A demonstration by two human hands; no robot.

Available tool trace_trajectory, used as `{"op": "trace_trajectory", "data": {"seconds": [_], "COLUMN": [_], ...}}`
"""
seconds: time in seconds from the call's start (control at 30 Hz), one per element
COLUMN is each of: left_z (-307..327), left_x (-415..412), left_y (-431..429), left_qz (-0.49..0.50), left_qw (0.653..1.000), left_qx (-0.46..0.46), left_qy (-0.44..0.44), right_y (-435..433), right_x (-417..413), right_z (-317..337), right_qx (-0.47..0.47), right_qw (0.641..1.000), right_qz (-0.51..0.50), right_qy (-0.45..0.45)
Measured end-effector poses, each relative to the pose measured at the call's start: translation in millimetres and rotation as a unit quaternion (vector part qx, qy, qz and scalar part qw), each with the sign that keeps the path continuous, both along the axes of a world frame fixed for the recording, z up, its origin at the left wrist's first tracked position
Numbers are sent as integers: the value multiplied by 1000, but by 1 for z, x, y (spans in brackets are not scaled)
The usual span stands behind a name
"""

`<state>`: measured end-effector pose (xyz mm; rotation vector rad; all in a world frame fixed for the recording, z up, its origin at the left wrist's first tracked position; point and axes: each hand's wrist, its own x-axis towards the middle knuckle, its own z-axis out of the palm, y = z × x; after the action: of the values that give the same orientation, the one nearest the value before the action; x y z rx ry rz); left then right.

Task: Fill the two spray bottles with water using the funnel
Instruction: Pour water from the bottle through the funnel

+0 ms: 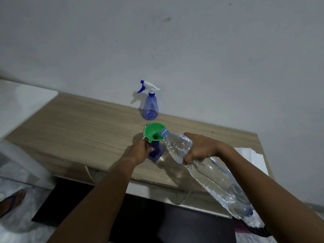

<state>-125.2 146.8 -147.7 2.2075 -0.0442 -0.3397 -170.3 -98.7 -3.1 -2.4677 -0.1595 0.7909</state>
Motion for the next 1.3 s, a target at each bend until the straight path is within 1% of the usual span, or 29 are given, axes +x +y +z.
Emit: {"op": "trace_trajectory", "data": {"seconds": [0.07,0.23,0.8,1.0,1.1,1.17,1.23,1.3], "left_z": [-11,0,2,2,2,0,2,1], "left_x": [6,0,-2,-1,-1,0,-1,-1], "left_y": [2,0,-2,-4,-2,-2,-2,-1], "left_qz": [-3,4,10,11,10,7,0,0], "left_qw": [1000,1000,1000,1000,1000,1000,999,999], "left_qx": [1,-1,-3,9,21,28,32,33], "left_qy": [-11,-10,11,14,14,10,6,8], "right_y": [-1,-1,-4,-4,-8,-14,-19,-24], "right_x": [1,0,3,1,1,1,3,6], "right_z": [0,3,1,1,2,3,4,5], "right_qx": [-2,5,18,19,43,61,96,158], "right_qw": [1000,1000,1000,1000,998,992,979,958], "right_qz": [1,3,6,9,2,-17,-53,-105], "right_qy": [2,7,15,-4,-48,-109,-169,-216]}}
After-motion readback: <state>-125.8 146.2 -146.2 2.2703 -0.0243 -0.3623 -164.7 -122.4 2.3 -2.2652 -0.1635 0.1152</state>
